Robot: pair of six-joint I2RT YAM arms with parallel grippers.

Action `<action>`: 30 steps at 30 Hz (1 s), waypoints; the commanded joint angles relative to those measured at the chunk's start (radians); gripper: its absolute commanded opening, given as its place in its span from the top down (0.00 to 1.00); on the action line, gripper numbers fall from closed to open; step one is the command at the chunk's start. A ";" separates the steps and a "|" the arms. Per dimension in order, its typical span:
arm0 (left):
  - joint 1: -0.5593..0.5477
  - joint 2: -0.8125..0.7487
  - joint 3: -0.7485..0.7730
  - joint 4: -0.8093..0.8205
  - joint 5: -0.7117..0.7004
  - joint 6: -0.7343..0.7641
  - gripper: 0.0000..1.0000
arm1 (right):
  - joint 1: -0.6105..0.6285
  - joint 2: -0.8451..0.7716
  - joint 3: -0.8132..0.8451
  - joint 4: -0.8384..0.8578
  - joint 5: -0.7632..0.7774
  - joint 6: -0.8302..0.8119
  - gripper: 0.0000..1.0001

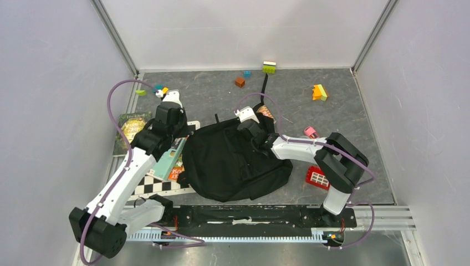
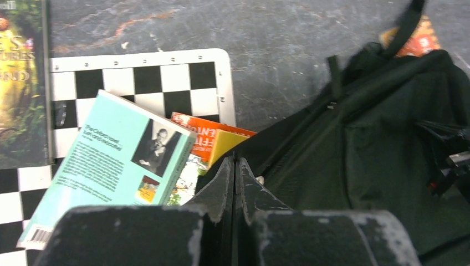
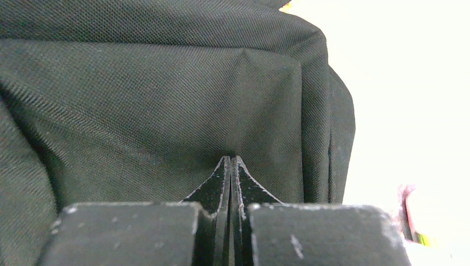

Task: Pack the student bag
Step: Unzip the student bag at the center of the board.

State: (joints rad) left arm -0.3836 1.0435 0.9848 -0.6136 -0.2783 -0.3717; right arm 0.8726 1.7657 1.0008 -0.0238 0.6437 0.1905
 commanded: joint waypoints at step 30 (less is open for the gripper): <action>0.005 -0.130 -0.056 -0.007 0.224 -0.061 0.98 | -0.003 0.025 0.200 0.471 -1.385 -0.590 0.11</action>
State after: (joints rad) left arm -0.3813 0.9375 0.9260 -0.6289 -0.0917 -0.4240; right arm 0.8680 1.7256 1.1042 0.4751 -0.6685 -0.3733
